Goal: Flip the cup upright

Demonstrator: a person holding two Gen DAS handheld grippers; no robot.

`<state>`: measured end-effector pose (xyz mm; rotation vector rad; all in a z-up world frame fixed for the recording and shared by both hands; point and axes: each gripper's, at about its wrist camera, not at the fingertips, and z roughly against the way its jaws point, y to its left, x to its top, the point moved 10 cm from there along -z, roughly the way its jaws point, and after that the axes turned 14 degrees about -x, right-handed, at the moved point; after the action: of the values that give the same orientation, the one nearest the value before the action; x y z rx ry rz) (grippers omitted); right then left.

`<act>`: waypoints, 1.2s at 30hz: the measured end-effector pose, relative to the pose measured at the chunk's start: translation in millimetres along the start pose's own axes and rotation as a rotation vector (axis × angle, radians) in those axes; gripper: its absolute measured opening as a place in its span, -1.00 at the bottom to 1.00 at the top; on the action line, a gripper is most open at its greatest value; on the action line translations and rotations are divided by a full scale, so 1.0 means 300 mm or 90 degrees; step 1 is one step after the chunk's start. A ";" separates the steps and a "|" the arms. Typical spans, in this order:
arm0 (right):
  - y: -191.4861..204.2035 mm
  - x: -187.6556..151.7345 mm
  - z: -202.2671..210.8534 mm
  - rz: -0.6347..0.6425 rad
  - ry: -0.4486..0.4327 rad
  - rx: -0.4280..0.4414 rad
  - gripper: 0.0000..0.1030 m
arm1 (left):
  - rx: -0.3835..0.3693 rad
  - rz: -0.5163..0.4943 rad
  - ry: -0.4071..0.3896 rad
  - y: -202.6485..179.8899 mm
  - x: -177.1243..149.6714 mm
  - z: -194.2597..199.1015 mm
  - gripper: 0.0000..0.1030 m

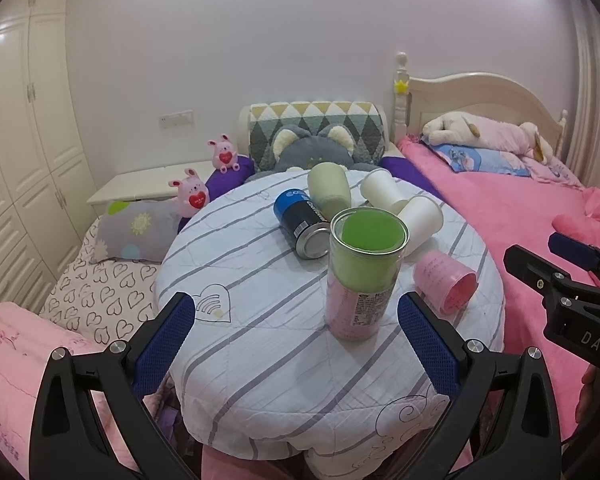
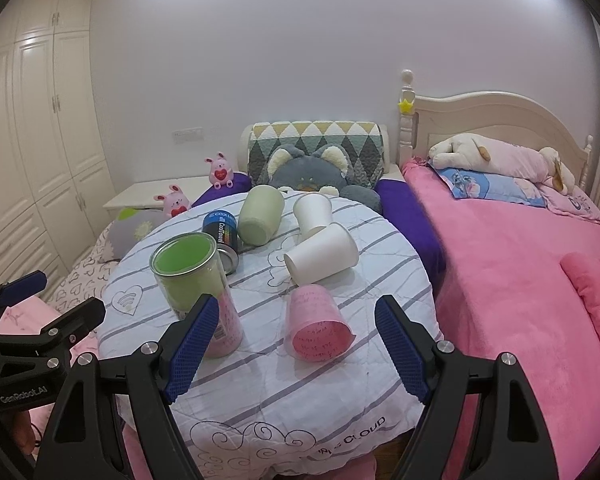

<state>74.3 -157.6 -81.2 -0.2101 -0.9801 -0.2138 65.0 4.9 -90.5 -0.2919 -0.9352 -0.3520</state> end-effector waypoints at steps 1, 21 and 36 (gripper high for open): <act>0.000 0.000 0.000 0.000 0.000 0.000 0.59 | 0.000 0.000 0.001 -0.001 -0.001 -0.002 0.99; 0.024 -0.036 -0.049 0.010 0.025 0.004 0.59 | 0.004 -0.005 0.032 0.008 -0.040 -0.059 0.99; 0.103 -0.042 -0.091 0.045 0.043 0.023 0.59 | 0.011 0.009 0.054 0.063 -0.045 -0.112 0.99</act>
<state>97.7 -134.3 -109.0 -0.2019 -0.9069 -0.1379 90.0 10.9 -122.2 -0.2646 -0.8516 -0.3410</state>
